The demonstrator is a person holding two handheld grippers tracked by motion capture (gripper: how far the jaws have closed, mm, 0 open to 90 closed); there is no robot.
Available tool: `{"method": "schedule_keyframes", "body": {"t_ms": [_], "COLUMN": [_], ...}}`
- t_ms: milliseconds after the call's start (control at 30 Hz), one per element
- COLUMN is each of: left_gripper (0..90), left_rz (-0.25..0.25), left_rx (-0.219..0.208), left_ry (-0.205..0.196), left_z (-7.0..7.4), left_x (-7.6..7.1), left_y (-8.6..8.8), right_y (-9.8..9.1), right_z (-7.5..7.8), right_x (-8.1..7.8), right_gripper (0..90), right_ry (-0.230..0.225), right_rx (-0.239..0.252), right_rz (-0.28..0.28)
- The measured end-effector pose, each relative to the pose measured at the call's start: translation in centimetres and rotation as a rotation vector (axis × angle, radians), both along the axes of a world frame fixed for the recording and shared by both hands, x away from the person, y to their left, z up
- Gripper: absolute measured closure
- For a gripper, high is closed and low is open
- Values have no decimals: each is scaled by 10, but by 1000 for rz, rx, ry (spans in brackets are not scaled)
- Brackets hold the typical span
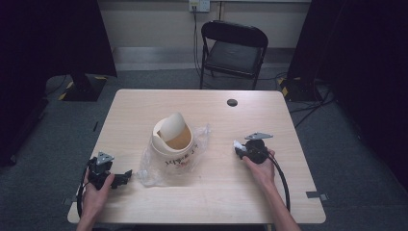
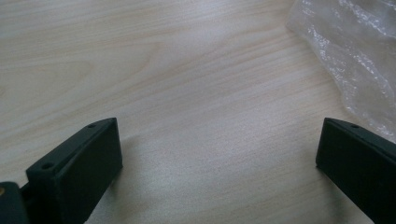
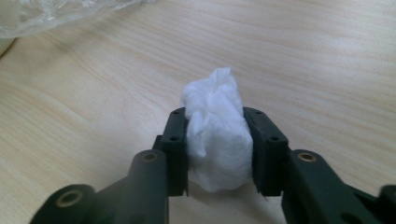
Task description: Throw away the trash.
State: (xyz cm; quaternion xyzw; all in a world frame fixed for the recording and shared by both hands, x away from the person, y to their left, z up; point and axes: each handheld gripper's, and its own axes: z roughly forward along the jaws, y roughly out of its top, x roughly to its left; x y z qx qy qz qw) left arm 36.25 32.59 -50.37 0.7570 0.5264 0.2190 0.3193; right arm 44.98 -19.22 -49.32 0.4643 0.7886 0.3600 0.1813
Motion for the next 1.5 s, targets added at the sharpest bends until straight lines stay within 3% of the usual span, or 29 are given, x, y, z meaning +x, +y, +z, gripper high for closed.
{"method": "schedule_keyframes", "body": {"t_ms": [200, 367, 733, 933, 1167, 1367, 1500], "left_gripper": [0, 0, 0, 0, 0, 0, 0], "left_rz": [2, -1, 0, -1, -1, 0, -2], "left_rx": [-3, -1, -2, -2, -1, -3, -2], "left_ry": [-1, -1, -1, -1, 0, -1, -1], "left_z": [0, 0, 0, 0, 0, 0, 0], "left_x": [0, 0, 0, 0, 0, 0, 0], "left_y": [0, 0, 0, 0, 0, 0, 0], "right_y": [-1, -4, 2, 4, 11, 16, 22], "right_z": [4, 10, 19, 29, 40, 49, 57], "right_x": [1, 0, -9, -13, -20, -24, -28], "right_gripper": [724, 729, 735, 740, 741, 745, 751], "right_ry": [-2, -5, -14, -12, -66, -43, -49], "right_rx": [6, 54, 71, 110, 152, 193, 189], "right_rz": [2, -9, 33, 46, 76, 114, 129]}}
